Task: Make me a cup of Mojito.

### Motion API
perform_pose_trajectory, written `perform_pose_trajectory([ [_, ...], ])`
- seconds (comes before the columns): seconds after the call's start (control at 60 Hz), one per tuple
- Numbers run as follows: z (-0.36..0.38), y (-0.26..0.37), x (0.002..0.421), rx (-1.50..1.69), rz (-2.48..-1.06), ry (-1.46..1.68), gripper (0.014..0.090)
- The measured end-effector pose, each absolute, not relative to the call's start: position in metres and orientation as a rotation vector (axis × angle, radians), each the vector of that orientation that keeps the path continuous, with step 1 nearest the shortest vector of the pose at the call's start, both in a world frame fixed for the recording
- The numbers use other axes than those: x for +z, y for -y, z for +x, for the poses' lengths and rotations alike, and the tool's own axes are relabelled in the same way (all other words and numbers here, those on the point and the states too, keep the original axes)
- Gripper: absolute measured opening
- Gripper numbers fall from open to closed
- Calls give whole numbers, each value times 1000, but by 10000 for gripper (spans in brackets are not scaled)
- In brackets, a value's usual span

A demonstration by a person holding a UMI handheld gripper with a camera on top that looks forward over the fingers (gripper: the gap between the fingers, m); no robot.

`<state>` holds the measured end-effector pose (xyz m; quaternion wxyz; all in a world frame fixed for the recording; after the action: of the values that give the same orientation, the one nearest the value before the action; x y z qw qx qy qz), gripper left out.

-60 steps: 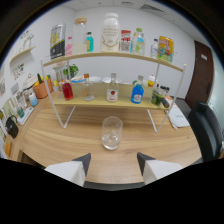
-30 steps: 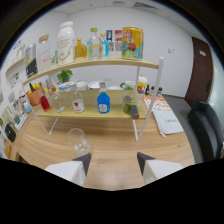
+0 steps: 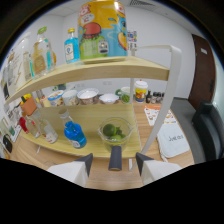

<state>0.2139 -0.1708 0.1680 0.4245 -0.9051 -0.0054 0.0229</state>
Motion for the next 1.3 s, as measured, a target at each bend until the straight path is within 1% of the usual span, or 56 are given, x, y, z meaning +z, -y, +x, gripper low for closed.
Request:
perform_pose_trajectory([
  [0.05, 215, 166, 163, 65, -2279, 7, 738],
  [0.167, 219, 156, 157, 55, -2294, -16, 560],
  [0.267, 220, 153, 152, 69, -2320, -25, 425],
  [0.317, 218, 153, 152, 85, -2325, -25, 396],
  [0.35, 217, 152, 152, 89, -2329, -16, 351],
  [0.4, 218, 151, 152, 82, -2328, -15, 309],
  [0.417, 218, 151, 152, 81, -2328, -15, 286],
  [0.45, 219, 149, 152, 81, -2324, -18, 205],
  [0.467, 220, 148, 152, 76, -2321, -23, 180],
  [0.633, 221, 147, 154, 80, -2311, -34, 164],
  [0.783, 226, 151, 159, 23, -2292, -24, 156],
  [1.067, 198, 189, 204, -6, -2210, -63, 154],
  [1.167, 179, 212, 200, 3, -2215, -70, 154],
  [1.3, 154, 240, 179, -2, -2247, -78, 154],
])
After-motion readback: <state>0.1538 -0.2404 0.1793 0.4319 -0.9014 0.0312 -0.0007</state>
